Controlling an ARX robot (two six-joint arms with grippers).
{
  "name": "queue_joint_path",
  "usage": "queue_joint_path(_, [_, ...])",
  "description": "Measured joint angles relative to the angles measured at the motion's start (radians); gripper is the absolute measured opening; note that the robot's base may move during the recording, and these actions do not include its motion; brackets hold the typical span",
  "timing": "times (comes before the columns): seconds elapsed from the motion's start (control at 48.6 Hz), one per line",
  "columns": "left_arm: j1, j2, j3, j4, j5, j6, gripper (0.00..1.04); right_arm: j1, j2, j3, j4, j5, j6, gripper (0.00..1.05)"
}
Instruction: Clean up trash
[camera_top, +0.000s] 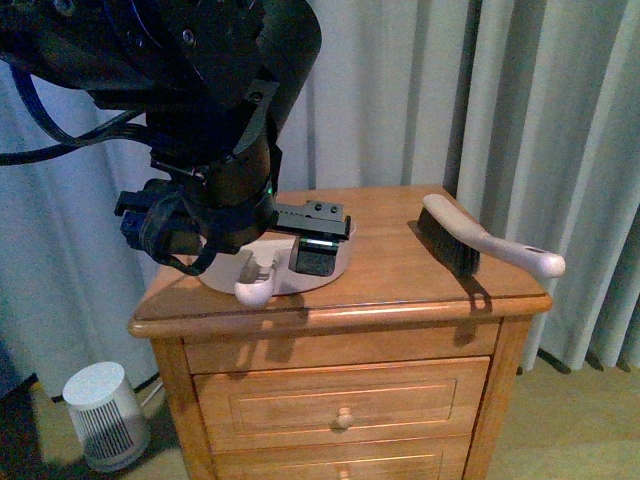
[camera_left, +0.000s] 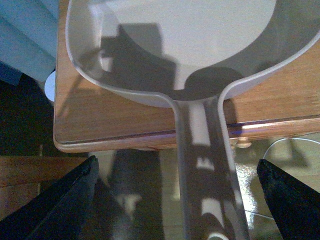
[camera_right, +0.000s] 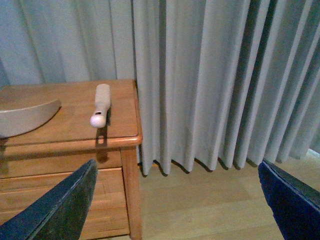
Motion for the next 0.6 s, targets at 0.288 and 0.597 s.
queue_joint_path(0.288, [0.015, 0.038, -0.005, 0.025, 0.014, -0.002, 0.97, 0.000, 0.000, 0.000, 0.000, 0.000, 0.000, 0.97])
queue_joint_path(0.597, [0.026, 0.042, -0.026, 0.042, 0.024, 0.000, 0.97, 0.000, 0.000, 0.000, 0.000, 0.000, 0.000, 0.97])
